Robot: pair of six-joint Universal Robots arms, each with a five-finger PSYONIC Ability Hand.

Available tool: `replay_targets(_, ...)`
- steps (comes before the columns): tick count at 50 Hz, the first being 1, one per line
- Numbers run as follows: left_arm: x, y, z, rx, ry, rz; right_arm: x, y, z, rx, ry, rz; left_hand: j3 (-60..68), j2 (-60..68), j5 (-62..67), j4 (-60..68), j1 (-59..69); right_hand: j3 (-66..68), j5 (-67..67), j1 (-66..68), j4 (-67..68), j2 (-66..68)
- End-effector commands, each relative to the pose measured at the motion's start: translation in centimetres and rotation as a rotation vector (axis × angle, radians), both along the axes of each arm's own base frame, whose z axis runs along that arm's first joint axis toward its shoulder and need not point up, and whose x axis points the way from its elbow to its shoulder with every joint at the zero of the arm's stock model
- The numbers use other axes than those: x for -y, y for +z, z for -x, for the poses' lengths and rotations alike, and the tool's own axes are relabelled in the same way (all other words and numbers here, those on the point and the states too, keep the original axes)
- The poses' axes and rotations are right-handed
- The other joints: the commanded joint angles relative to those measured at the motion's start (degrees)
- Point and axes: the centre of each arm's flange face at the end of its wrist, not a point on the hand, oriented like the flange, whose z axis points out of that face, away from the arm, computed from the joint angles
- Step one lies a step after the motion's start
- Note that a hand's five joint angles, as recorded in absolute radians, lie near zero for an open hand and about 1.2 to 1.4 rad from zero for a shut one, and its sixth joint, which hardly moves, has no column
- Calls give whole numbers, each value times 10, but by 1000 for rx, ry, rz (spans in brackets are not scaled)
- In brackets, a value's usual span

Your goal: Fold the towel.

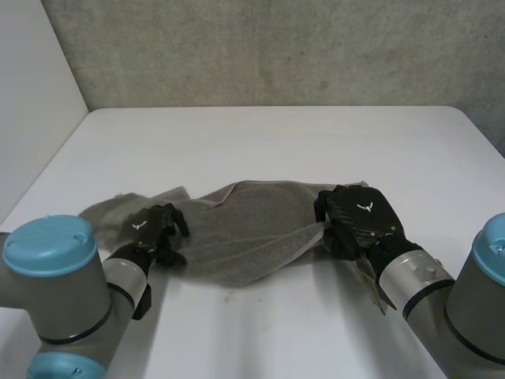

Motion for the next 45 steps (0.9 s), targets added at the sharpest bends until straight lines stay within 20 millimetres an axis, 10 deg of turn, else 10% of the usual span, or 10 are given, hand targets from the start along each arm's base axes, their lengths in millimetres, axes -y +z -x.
replay_targets(1,-10,-1,-2,2,-19,-15,1,0,0,1,1,2,14,14,12,14,14,36,30,31,33,44)
replay_targets(17,1,-20,2,170,-79,55,2,-2,0,-5,3,-4,33,33,31,33,33,36,30,31,33,44)
replay_targets(19,6,-21,5,173,-81,86,2,-2,-1,-5,6,1,333,333,331,333,333,36,30,31,33,44)
replay_targets(21,8,-19,5,168,-77,105,3,-1,0,-10,3,6,345,345,343,345,345,36,30,31,33,44)
replay_targets(25,10,-7,7,146,-75,156,14,10,6,-32,-24,61,345,345,343,345,345,36,30,31,33,44)
replay_targets(37,-30,116,2,114,-213,315,10,77,25,-253,-21,78,345,345,343,345,345,36,30,31,33,44)
replay_targets(45,-40,101,-2,252,-329,66,2,79,29,-422,40,-26,345,345,343,345,345,36,30,31,33,44)
